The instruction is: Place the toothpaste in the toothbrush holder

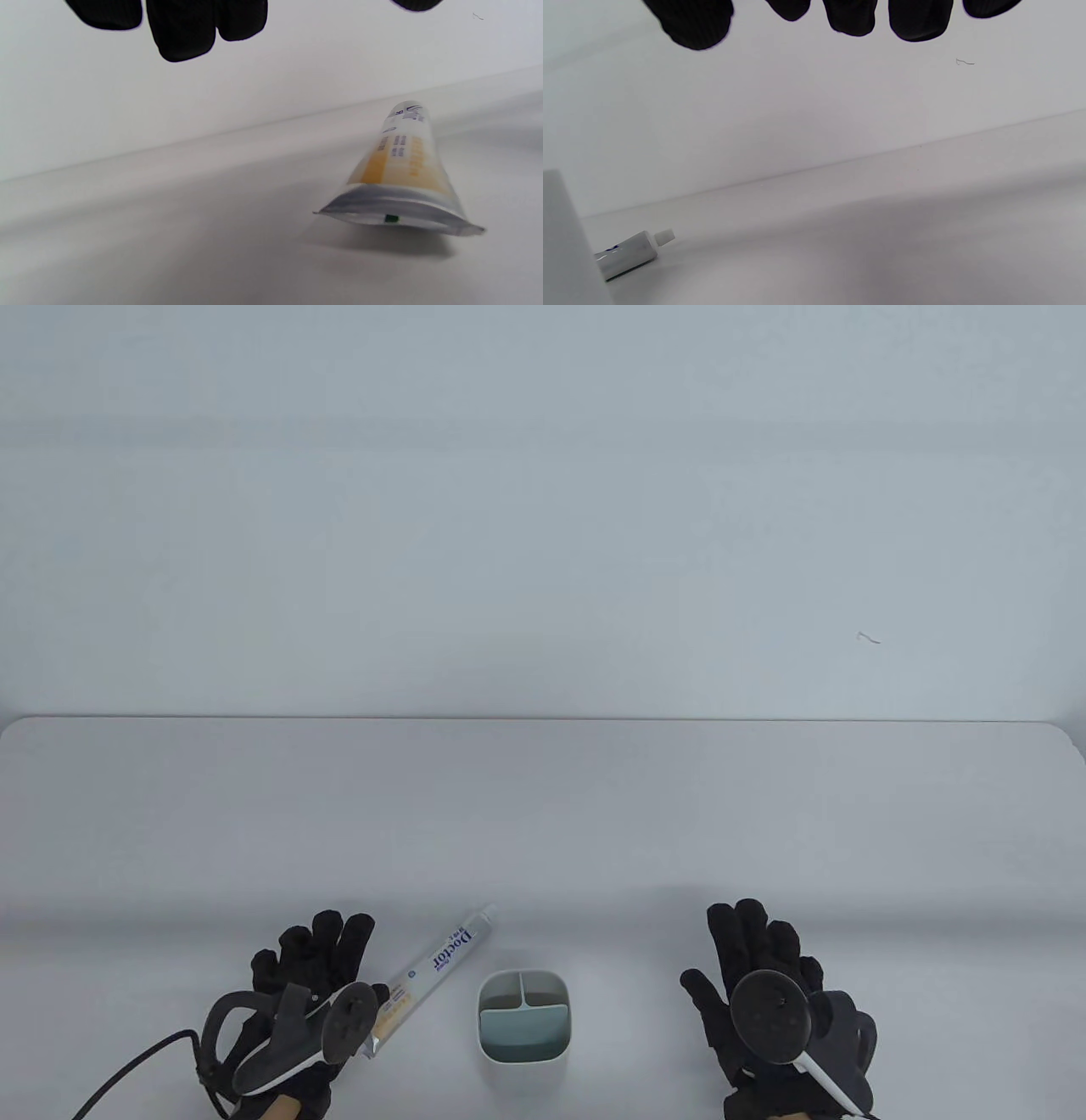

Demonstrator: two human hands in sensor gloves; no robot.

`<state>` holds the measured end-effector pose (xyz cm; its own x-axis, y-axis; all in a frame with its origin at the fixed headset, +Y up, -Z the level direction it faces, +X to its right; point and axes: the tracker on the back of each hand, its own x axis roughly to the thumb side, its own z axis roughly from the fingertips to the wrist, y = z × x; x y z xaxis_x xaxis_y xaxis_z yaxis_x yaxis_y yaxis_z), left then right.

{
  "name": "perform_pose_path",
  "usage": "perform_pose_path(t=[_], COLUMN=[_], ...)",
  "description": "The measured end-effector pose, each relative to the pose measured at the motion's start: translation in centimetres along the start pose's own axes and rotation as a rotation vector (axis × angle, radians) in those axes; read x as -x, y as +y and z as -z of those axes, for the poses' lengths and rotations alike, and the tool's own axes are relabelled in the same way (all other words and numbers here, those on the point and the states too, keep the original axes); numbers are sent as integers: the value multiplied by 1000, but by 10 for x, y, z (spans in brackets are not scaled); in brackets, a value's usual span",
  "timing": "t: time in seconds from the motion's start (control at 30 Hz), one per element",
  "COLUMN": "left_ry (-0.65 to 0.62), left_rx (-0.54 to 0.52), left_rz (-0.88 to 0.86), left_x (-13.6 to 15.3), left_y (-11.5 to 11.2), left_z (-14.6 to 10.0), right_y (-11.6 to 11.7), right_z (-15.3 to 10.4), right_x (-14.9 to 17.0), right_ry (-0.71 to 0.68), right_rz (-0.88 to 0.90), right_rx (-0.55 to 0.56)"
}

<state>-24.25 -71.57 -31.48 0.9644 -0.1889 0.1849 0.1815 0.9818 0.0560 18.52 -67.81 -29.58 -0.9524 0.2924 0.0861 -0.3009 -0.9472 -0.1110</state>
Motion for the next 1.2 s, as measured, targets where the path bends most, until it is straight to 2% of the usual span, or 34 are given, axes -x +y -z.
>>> perform_pose_path(t=[0.4, 0.7, 0.9, 1.2], left_ry=[-46, -87, -93, -81], left_rx=[-12, 111, 135, 238], left_rz=[2, -42, -86, -50], left_x=[-12, -25, -28, -30], left_y=[0, -25, -34, -52], left_z=[-4, 2, 5, 9], right_y=[1, 3, 3, 3], right_z=[-4, -5, -5, -5], right_x=[-1, -3, -4, -4], right_ry=[-4, -8, -8, -16], right_rz=[-39, -51, -40, -19], right_rx=[56, 45, 33, 20])
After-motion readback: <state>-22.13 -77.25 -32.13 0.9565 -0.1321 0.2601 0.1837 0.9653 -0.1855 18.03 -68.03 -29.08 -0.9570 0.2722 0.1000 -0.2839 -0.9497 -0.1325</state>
